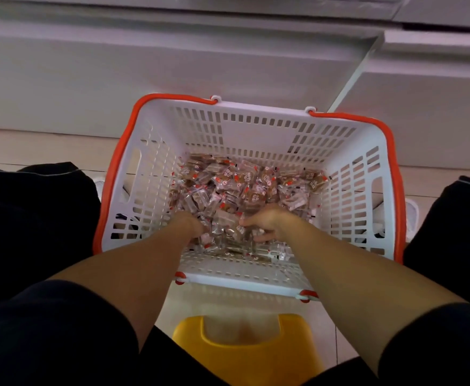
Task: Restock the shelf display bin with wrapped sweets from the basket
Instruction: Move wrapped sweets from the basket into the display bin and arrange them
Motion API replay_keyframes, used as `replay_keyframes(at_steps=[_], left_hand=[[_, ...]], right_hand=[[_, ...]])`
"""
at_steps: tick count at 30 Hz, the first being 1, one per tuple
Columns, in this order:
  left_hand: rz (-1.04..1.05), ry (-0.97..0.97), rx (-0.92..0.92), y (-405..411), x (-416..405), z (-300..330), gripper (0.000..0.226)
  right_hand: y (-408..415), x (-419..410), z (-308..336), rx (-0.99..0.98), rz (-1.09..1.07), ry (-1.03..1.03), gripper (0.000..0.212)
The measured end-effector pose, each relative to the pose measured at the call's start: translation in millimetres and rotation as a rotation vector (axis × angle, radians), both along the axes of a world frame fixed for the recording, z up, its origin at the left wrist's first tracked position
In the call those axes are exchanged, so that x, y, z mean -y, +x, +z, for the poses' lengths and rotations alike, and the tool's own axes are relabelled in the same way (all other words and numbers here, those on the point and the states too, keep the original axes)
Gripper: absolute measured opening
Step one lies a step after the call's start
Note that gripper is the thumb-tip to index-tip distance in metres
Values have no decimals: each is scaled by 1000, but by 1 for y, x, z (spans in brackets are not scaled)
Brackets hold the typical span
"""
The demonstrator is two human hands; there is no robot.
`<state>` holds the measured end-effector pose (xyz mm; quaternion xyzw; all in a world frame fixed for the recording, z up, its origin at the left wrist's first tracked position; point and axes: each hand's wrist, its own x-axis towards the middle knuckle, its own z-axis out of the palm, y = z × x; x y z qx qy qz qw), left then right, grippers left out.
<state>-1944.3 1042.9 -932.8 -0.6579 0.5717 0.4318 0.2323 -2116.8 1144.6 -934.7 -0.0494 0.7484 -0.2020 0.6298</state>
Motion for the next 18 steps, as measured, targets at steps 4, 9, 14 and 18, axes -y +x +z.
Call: replay_keyframes(at_steps=[4, 9, 14, 18], left_hand=[[25, 60, 3, 2, -2, 1, 47], [5, -34, -12, -1, -3, 3, 73], [41, -68, -100, -4, 0, 5, 44], [317, 96, -255, -10, 2, 15, 12]], right_hand=[[11, -8, -2, -84, 217, 0, 31], [12, -6, 5, -123, 424, -13, 84], [24, -2, 10, -267, 779, -13, 52], [12, -6, 24, -114, 646, 59, 39]])
